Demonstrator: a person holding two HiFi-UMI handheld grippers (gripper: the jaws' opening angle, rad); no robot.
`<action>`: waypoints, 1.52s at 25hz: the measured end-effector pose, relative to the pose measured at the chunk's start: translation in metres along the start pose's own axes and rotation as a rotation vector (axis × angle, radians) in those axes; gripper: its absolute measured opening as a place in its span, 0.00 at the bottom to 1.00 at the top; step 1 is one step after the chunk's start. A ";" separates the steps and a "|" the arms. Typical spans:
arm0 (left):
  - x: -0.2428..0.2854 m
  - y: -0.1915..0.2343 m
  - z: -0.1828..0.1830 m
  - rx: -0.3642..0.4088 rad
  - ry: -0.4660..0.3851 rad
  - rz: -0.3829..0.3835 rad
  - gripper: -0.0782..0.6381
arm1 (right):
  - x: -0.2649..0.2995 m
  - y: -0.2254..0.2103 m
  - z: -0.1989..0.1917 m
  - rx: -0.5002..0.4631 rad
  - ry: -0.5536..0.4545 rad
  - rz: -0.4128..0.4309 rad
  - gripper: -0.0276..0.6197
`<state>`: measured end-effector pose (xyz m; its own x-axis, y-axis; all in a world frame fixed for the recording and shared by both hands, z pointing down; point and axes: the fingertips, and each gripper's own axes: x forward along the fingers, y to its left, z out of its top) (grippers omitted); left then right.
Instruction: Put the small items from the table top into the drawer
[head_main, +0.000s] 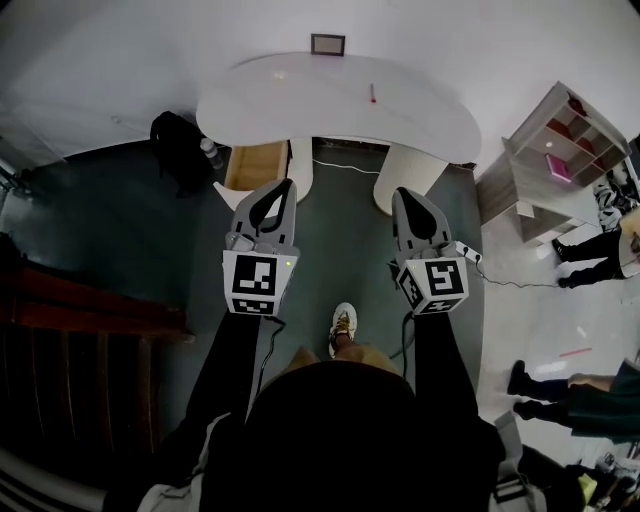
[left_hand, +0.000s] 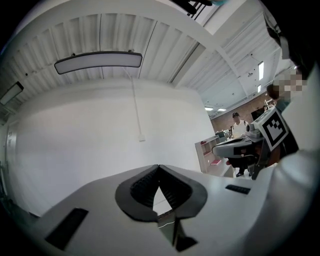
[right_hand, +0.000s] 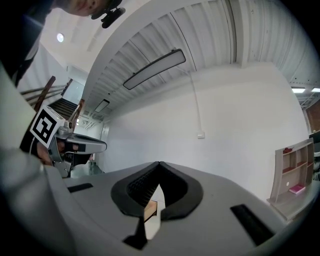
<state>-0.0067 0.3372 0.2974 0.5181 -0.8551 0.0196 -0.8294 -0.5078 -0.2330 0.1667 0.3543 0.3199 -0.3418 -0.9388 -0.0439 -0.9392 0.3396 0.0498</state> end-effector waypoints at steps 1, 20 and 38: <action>0.013 0.003 0.001 0.003 0.002 -0.002 0.13 | 0.012 -0.008 0.001 -0.001 0.001 0.005 0.07; 0.184 0.032 -0.009 0.027 0.043 0.040 0.13 | 0.151 -0.128 -0.020 0.041 0.007 0.048 0.07; 0.309 0.097 -0.020 0.018 -0.014 0.011 0.13 | 0.260 -0.184 -0.025 0.003 0.001 -0.016 0.07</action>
<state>0.0691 0.0220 0.3005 0.5122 -0.8589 0.0039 -0.8311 -0.4967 -0.2502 0.2509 0.0460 0.3243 -0.3266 -0.9441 -0.0435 -0.9447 0.3247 0.0459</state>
